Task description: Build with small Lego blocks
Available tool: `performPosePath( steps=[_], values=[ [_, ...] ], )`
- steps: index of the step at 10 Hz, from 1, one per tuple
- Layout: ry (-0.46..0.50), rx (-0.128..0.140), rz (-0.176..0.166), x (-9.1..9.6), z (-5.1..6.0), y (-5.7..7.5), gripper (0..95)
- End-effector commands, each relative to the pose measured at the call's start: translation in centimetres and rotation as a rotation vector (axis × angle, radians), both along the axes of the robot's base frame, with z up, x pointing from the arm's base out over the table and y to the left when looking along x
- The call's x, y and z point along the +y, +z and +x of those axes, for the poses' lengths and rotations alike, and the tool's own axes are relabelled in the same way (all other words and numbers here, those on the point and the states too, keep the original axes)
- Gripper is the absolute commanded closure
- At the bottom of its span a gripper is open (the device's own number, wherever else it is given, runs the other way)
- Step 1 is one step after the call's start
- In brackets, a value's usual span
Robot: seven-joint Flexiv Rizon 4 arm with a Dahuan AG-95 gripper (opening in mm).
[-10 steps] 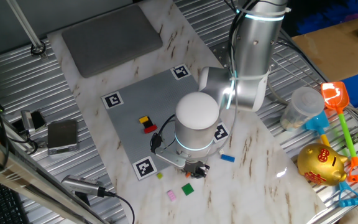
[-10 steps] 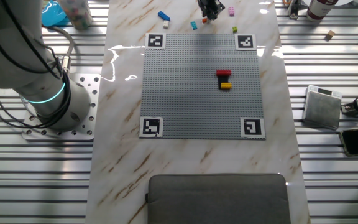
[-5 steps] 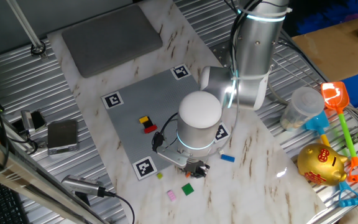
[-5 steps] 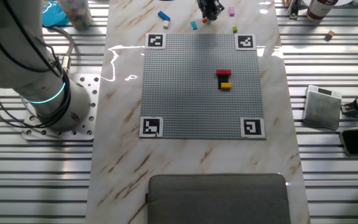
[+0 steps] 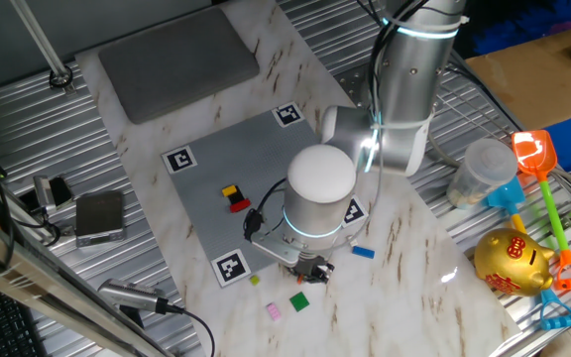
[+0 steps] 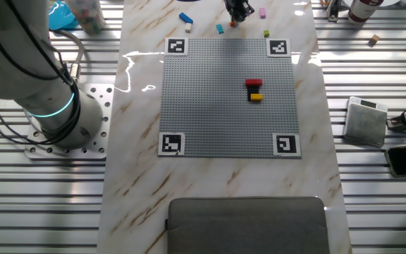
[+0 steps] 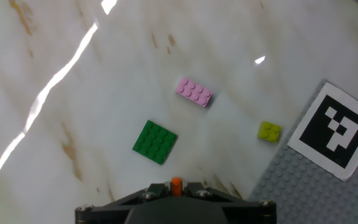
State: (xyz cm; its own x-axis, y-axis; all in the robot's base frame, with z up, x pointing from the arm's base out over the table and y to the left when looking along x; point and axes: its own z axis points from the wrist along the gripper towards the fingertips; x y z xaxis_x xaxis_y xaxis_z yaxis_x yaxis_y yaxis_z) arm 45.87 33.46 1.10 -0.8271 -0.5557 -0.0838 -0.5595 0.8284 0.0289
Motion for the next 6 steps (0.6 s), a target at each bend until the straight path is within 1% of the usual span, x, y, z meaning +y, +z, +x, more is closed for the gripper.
performPosePath(
  steps=[1,2,3,4,5,6],
  values=[
    [0.042,0.007,-0.001,-0.1,0.8,0.6,95.0],
    [0.081,0.014,-0.002,-0.7,2.2,1.8,95.0],
    [0.117,0.017,-0.004,-1.3,3.4,2.7,95.0],
    [0.149,0.015,-0.002,-2.1,4.4,3.3,95.0],
    [0.196,0.016,0.003,-3.8,6.4,4.0,95.0],
    [0.215,0.023,0.003,-4.6,7.3,4.3,95.0]
  ],
)
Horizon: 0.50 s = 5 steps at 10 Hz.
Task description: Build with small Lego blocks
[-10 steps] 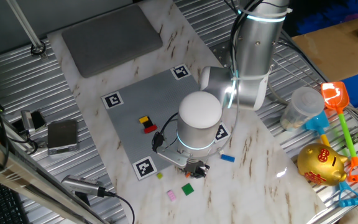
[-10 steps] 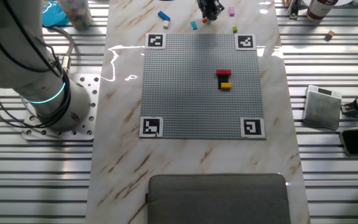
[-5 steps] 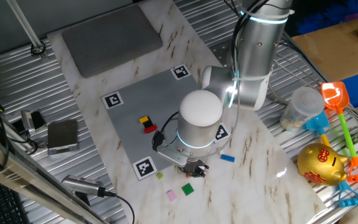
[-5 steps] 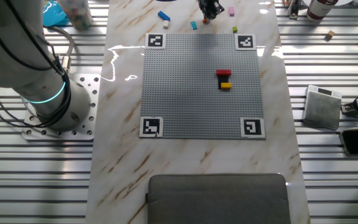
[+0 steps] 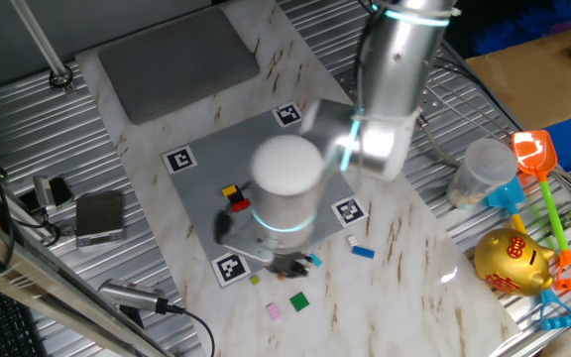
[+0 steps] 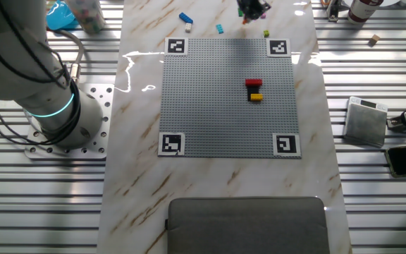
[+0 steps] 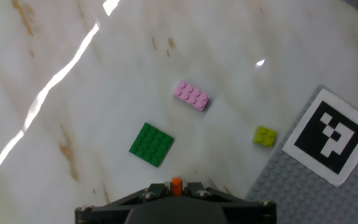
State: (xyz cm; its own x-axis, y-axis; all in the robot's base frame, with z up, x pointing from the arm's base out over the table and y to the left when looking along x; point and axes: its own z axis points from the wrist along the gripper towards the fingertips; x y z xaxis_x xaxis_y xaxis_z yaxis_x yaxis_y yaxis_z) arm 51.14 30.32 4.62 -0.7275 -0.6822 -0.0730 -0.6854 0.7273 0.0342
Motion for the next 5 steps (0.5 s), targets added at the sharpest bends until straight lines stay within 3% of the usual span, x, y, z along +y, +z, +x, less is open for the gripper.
performPosePath(
  steps=[1,5],
  values=[
    [0.067,0.011,0.004,-1.95,2.58,0.92,95.0],
    [0.077,0.015,0.004,-2.79,3.08,0.30,95.0]
  ],
)
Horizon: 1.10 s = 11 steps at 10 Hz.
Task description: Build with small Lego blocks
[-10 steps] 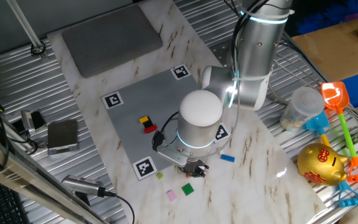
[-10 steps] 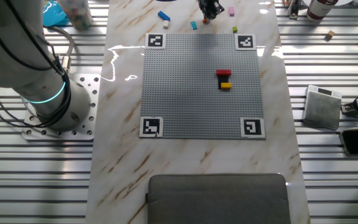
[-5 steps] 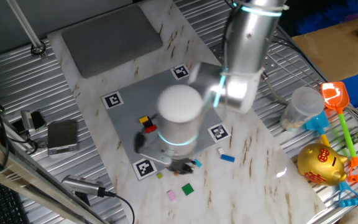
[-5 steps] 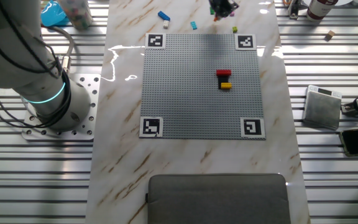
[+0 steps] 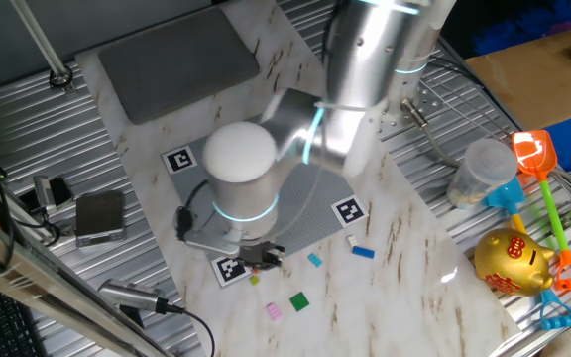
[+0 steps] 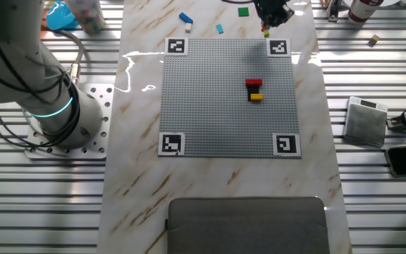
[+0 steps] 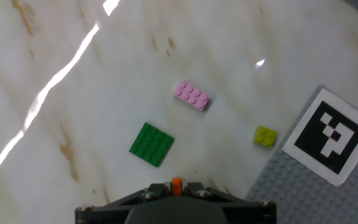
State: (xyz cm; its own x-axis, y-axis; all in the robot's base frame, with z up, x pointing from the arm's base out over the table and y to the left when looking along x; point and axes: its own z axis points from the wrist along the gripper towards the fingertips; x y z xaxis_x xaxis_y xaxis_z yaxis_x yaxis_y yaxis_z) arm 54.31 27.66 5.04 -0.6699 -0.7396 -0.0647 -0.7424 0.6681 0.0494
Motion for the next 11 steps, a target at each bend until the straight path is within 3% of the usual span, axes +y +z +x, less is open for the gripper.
performPosePath(
  steps=[1,4,6,8,9,11],
  values=[
    [-0.018,0.006,-0.001,-0.1,-0.1,-0.1,95.0],
    [-0.035,0.039,-0.005,-0.1,-0.1,-0.1,95.0],
    [-0.125,0.031,-0.004,-0.1,-0.1,-0.1,95.0],
    [-0.231,0.028,-0.049,-0.1,-0.1,-0.1,95.0],
    [-0.235,0.028,-0.049,-0.1,-0.1,-0.1,95.0],
    [-0.258,0.033,-0.024,-3.7,0.4,0.8,95.0]
  ],
)
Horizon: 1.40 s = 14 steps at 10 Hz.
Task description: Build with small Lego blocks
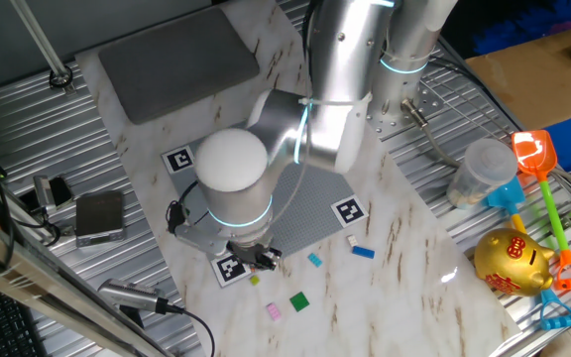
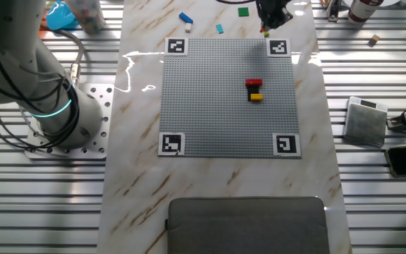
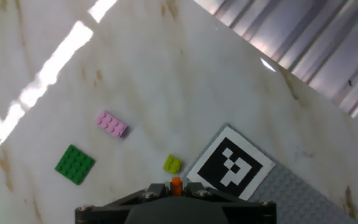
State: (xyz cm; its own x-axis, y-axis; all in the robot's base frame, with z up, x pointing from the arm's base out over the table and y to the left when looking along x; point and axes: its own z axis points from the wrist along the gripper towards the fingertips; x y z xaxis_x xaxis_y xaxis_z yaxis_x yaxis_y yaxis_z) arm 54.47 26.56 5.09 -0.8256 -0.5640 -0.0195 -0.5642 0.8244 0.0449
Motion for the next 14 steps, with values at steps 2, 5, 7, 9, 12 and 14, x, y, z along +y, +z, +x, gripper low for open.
performPosePath(
  steps=[2,5,7,9,12,14],
  values=[
    [-0.006,0.001,0.011,-5.4,0.2,1.4,95.0],
    [0.031,-0.005,0.033,-10.3,-1.0,1.0,95.0],
    [0.043,-0.005,0.035,-11.2,-1.4,0.8,95.0],
    [0.047,-0.004,0.028,-11.4,-1.5,0.9,95.0],
    [0.059,-0.006,-0.005,-11.4,-1.5,0.9,95.0],
    [-0.056,-0.003,-0.025,-11.4,-1.5,0.9,95.0]
  ],
)
